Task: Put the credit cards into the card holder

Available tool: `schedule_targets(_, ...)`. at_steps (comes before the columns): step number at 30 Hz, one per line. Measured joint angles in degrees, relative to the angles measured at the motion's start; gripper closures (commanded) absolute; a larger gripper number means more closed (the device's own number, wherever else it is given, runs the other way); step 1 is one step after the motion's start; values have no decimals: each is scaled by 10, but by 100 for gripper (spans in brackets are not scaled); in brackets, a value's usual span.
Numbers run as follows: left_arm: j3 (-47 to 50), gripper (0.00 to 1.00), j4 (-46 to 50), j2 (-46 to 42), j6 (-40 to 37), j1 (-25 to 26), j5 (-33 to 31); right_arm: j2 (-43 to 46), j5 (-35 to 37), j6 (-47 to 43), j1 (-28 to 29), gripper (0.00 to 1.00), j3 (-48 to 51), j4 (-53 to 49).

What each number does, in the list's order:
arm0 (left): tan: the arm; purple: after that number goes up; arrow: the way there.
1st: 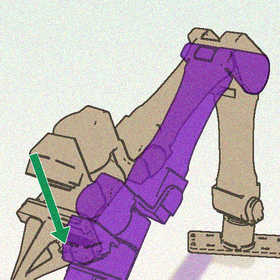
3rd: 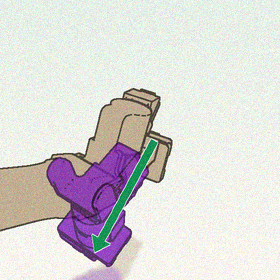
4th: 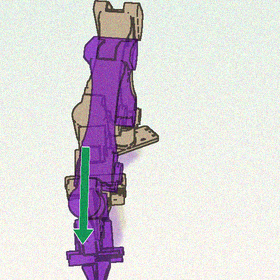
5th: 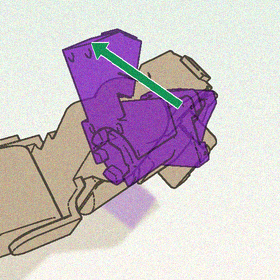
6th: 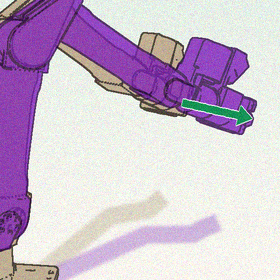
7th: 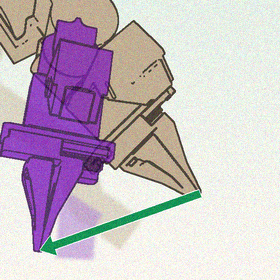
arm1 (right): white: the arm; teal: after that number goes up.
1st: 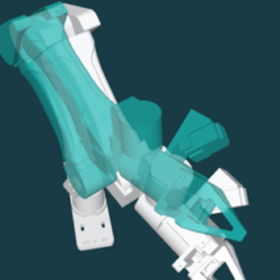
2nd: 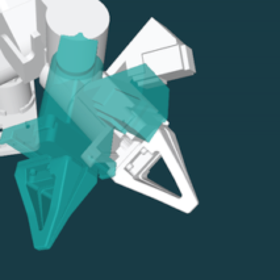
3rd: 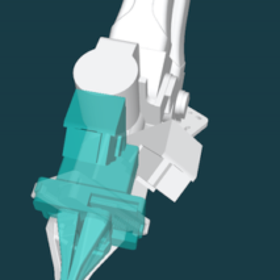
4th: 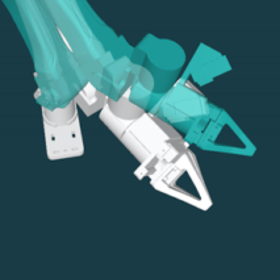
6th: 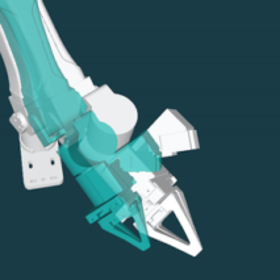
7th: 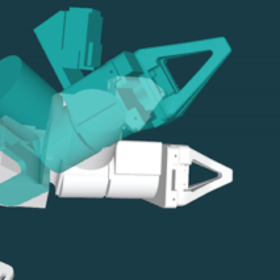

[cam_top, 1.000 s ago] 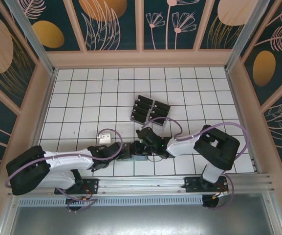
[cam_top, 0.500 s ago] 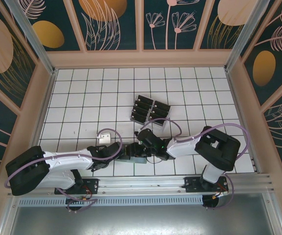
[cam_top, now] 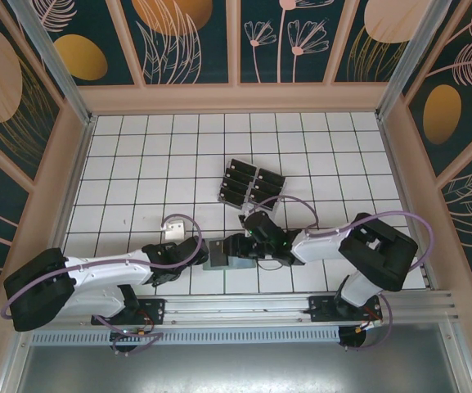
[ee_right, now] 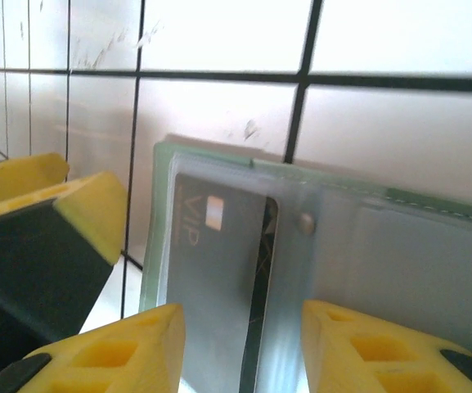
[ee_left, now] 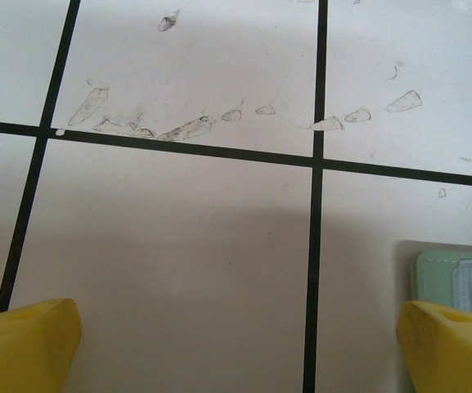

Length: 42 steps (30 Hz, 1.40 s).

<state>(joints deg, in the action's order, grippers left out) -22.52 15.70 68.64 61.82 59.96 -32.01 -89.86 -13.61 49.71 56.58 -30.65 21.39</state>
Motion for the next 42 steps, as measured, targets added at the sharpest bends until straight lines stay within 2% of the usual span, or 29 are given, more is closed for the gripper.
schedule_targets(6,-6,1,-1,1,0,0,0,20,5,-40,-36,60,-4,-50)
schedule_targets(12,-6,1,-2,6,-3,0,5,58,16,-44,-26,63,-4,-89)
schedule_targets(23,-27,1,-21,31,-22,0,17,77,31,-27,-2,69,6,-83)
schedule_targets(42,-39,1,-45,85,-32,0,20,45,31,-12,12,77,19,-58)
